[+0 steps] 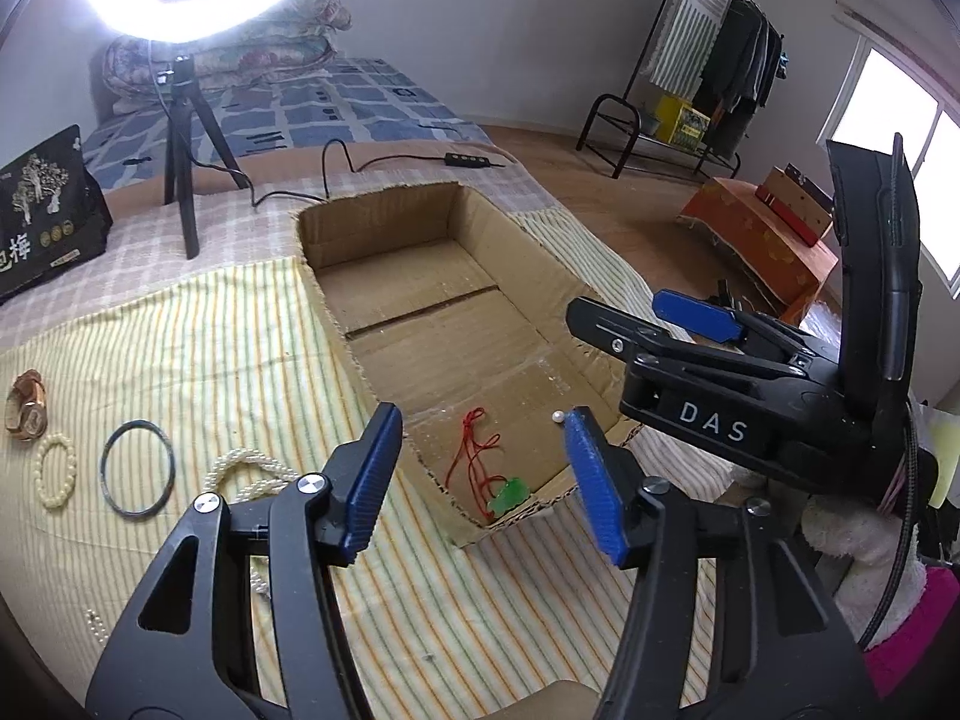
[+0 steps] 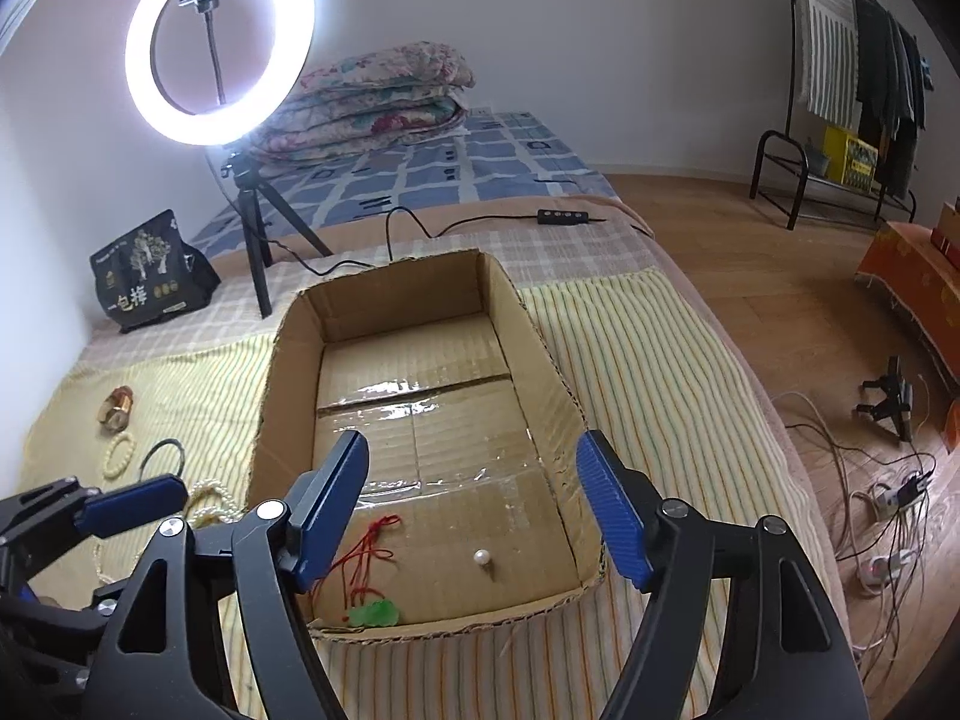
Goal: Organize jewelry
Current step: 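Open both tools in the box and move them back over the remaining jewelry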
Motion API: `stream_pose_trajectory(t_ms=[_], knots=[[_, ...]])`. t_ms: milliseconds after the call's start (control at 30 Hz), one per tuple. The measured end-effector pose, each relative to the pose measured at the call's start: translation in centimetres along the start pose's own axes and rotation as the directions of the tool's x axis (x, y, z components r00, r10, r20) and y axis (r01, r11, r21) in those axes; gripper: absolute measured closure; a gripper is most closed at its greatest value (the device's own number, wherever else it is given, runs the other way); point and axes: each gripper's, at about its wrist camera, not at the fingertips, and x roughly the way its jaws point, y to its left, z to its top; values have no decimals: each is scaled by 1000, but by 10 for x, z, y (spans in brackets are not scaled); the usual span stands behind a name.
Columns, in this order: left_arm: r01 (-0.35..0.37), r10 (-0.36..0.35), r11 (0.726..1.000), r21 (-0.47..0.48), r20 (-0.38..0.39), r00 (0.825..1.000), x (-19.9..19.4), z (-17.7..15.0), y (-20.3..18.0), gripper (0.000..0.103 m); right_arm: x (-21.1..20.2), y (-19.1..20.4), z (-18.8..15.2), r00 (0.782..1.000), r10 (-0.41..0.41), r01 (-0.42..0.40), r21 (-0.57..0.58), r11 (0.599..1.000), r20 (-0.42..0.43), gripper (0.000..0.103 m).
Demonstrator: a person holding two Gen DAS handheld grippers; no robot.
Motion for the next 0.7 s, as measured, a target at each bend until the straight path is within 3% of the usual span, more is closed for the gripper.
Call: stream_pose_trajectory(t_ms=[333,567,700], knots=[[-52,52,999,-4,51,997,-43,0,30,44,-22,8,2,998,-20,20,3,1000,52,27],[-118,126,990,-77,110,986,-84,-2,85,44,-41,19,-2,990,18,-19,4,1000,143,27],[-147,162,982,-122,131,978,-103,-9,124,44,-43,34,-5,986,67,-64,-26,998,152,27]])
